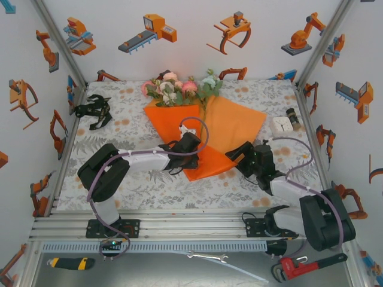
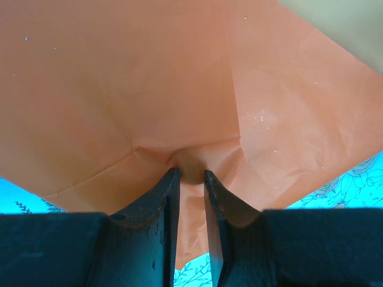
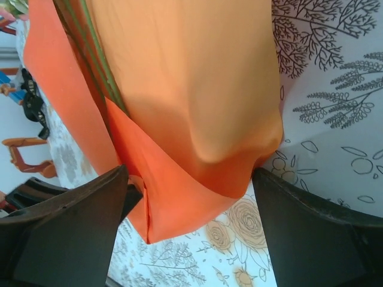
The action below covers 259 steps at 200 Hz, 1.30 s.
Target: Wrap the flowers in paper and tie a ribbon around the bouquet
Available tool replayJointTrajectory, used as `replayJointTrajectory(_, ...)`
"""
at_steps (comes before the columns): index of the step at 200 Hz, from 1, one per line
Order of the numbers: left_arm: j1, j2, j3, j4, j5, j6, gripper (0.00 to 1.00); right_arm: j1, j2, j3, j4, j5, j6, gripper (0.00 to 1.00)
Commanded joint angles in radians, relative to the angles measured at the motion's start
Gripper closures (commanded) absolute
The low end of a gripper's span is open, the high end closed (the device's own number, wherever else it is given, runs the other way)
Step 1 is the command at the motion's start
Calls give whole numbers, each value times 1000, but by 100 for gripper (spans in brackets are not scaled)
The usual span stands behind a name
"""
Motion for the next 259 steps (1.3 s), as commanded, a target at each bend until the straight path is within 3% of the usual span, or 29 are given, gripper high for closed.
replayJointTrajectory(1, -11, 22, -9, -1, 3, -20, 72, 72, -98, -2, -108, 94, -74, 23)
replayJointTrajectory(27, -12, 28, -6, 4, 5, -18, 72, 132, -188, -50, -53, 134, -141, 21)
replayJointTrajectory(58, -13, 34, 2, 1, 11, -19, 72, 134, -112, -85, 154, 89, -228, 22)
replayJointTrajectory(85, -16, 27, -3, -2, 0, -20, 72, 154, -60, -52, 209, 60, -260, 24)
replayJointTrajectory(96, -16, 27, -3, -2, -1, -22, 72, 160, -56, -35, 129, 113, -255, 25)
replayJointTrajectory(131, -18, 19, -5, -9, -5, -19, 72, 155, -111, 44, -258, 374, -303, 14)
replayJointTrajectory(151, -18, 15, -10, -10, -4, -14, 73, 41, -104, 125, -382, 361, -407, 12)
replayJointTrajectory(171, -19, 11, -12, -10, -2, -10, 72, -116, -38, 195, -379, 224, -462, 11)
replayJointTrajectory(191, -21, 2, -18, -5, -4, -13, 73, -204, 93, 293, -349, 124, -520, 11)
replayJointTrajectory(228, -22, -20, -46, -1, -22, -14, 73, -271, 340, 467, -275, 42, -537, 11)
replayJointTrajectory(259, -22, -32, -60, 10, -21, -19, 72, -285, 478, 570, -261, 45, -551, 11)
